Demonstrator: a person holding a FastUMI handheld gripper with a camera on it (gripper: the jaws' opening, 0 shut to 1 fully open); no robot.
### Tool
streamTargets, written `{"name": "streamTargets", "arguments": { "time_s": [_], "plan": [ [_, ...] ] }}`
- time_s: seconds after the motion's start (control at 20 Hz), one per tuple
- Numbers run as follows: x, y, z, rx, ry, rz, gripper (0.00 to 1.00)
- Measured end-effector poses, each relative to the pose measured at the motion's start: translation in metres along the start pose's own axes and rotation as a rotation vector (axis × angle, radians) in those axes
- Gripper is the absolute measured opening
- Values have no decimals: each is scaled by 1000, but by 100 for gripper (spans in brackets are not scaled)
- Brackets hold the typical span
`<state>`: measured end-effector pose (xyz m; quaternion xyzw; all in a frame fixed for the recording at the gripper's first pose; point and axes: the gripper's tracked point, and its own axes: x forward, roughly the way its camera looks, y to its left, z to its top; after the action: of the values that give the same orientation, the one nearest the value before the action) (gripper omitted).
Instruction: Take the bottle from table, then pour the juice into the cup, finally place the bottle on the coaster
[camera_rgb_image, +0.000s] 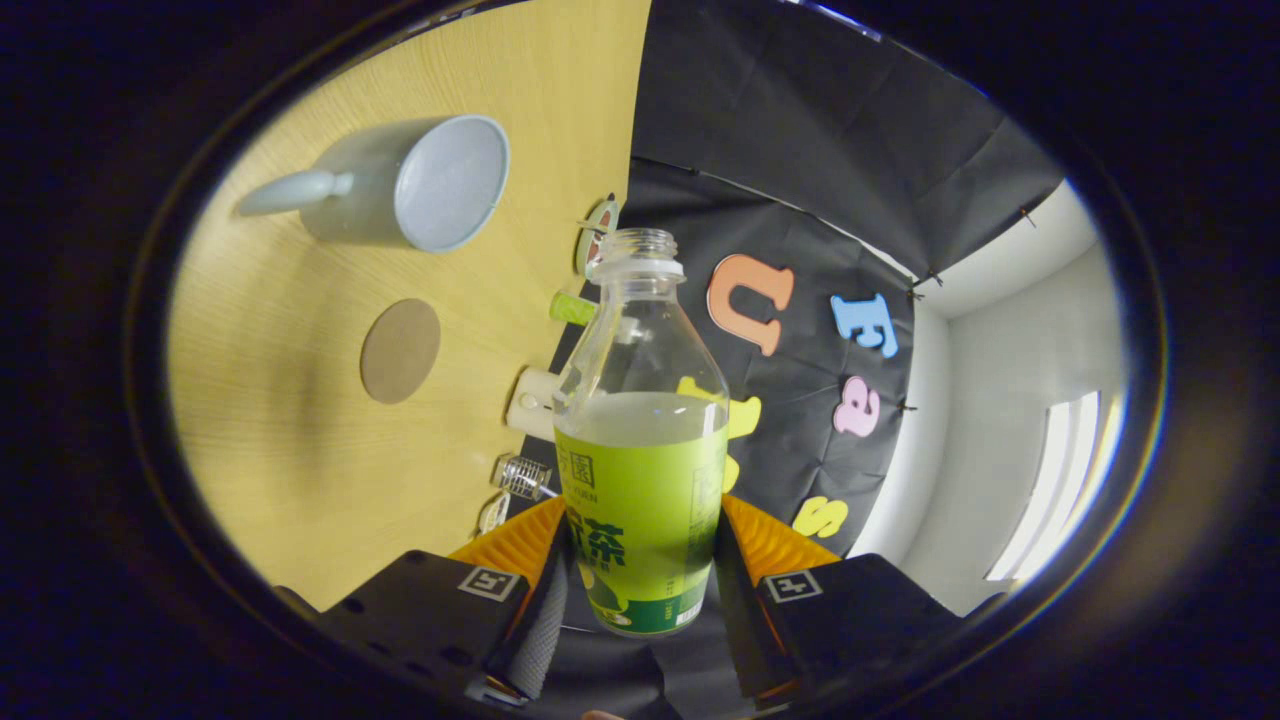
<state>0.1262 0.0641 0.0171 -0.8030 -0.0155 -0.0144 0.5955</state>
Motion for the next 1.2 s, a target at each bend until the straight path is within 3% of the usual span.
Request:
{"name": "streamTargets", "arguments": {
  "time_s": [1.2],
  "plan": [
    [5, 5, 0, -16, 7, 13, 74]
  ]
}}
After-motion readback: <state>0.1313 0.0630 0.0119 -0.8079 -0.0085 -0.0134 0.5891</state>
